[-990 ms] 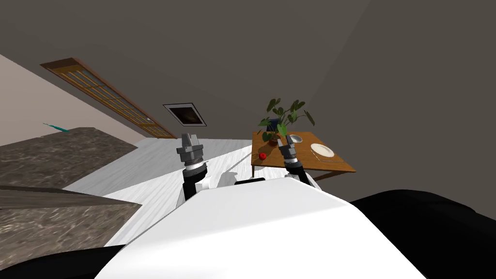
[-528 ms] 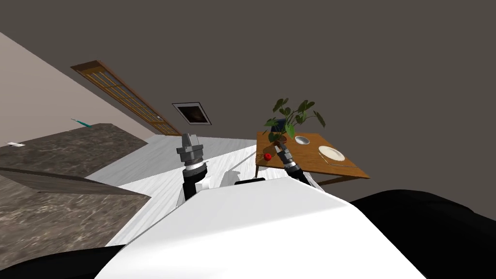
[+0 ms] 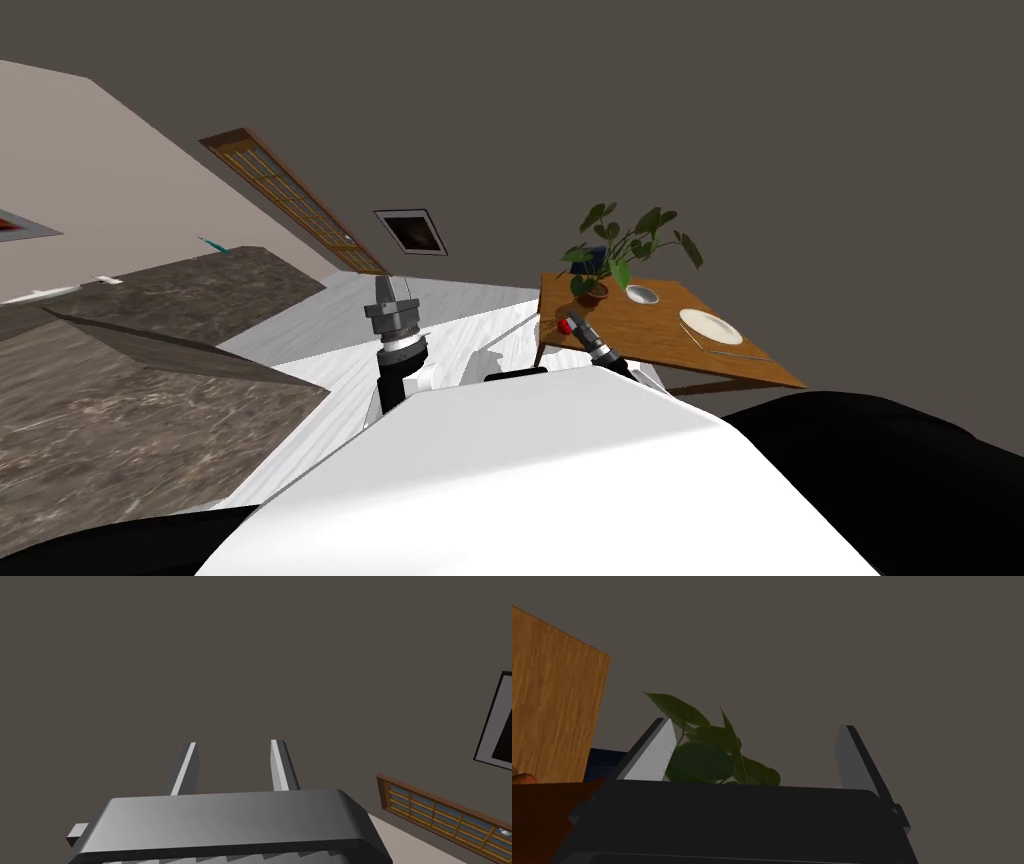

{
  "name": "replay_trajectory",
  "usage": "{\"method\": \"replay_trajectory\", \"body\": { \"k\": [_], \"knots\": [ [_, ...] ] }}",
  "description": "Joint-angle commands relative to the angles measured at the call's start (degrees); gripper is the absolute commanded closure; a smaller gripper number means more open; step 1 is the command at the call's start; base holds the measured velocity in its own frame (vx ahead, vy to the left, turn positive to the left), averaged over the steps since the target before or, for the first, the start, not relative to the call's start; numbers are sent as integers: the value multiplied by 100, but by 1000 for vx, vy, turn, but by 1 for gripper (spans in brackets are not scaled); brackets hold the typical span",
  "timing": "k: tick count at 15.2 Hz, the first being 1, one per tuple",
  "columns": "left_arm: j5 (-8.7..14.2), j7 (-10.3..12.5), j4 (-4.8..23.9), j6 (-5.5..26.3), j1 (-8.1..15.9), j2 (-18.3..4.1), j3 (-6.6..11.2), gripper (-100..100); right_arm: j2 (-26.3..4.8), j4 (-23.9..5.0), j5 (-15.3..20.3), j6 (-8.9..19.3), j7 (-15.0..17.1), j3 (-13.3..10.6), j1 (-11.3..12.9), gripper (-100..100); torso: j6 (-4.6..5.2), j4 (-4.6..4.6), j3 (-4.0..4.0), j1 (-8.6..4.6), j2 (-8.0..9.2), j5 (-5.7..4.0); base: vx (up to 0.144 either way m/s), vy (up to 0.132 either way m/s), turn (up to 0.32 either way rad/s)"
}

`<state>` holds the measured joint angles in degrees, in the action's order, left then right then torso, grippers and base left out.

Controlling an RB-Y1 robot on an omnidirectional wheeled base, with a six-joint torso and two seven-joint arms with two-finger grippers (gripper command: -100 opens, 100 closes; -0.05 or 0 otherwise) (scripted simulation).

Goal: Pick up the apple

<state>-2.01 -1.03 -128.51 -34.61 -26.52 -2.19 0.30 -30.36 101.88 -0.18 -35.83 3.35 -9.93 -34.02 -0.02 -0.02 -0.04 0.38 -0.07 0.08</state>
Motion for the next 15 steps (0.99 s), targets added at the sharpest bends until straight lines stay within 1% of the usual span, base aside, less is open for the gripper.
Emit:
{"method": "replay_trajectory", "body": {
  "k": [1,2,3,4,5,6,7,8,9,10,11,13,14,15],
  "knots": [
    [0,0,0,0,0,0,0,0,-228,-157,41,39,-38,-72,-51,-100,0,0,0,0,0,0,43,98,126],
    [0,0,0,0,0,0,0,0,-397,-379,105,53,-95,-184,-91,-100,1,0,-2,1,-3,1,44,110,167],
    [0,0,0,0,0,0,0,0,-460,-407,105,53,-95,-184,-91,-100,-1,-1,-3,5,-5,1,37,104,136],
    [0,0,0,0,0,0,0,0,-617,-650,170,67,-154,-298,-132,-100,1,-1,-2,5,-4,2,38,118,147],
    [0,0,0,0,0,0,0,0,-693,-661,170,67,-154,-298,-132,-100,0,-1,-2,10,-4,2,43,114,116],
    [0,0,0,0,0,0,0,0,-832,-838,236,81,-213,-414,-172,-100,2,-1,-2,10,-3,3,47,113,149],
    [0,0,0,0,0,0,0,0,-924,-911,236,81,-213,-414,-172,-100,0,-1,-2,10,-4,3,26,90,62],
    [0,0,0,0,0,0,0,0,-924,-918,236,81,-213,-414,-172,-100,1,0,-1,5,-1,3,21,57,11],
    [0,0,0,0,0,0,1,0,-1154,-1073,302,96,-273,-531,-214,-100,2,0,1,-5,2,0,14,55,66],
    [0,0,0,0,0,0,0,0,-1154,-1177,302,96,-273,-531,-214,-100,2,1,3,-10,6,-1,20,73,99],
    [0,0,0,0,0,0,0,0,-1356,-1327,368,110,-333,-649,-255,-100,1,2,3,-8,6,-1,48,113,182],
    [0,0,0,0,0,0,0,0,-1382,-1437,368,110,-333,-649,-255,-100,-1,-1,-5,8,-10,3,81,99,147],
    [0,0,0,0,-1,0,0,0,-1608,-1656,434,124,-392,-766,-296,-100,1,-2,-8,1,-14,2,78,78,159],
    [0,0,0,0,0,0,0,0,-1608,-1697,434,124,-392,-766,-296,-100,0,-3,-9,-1,-15,1,70,79,134]
  ]
}}
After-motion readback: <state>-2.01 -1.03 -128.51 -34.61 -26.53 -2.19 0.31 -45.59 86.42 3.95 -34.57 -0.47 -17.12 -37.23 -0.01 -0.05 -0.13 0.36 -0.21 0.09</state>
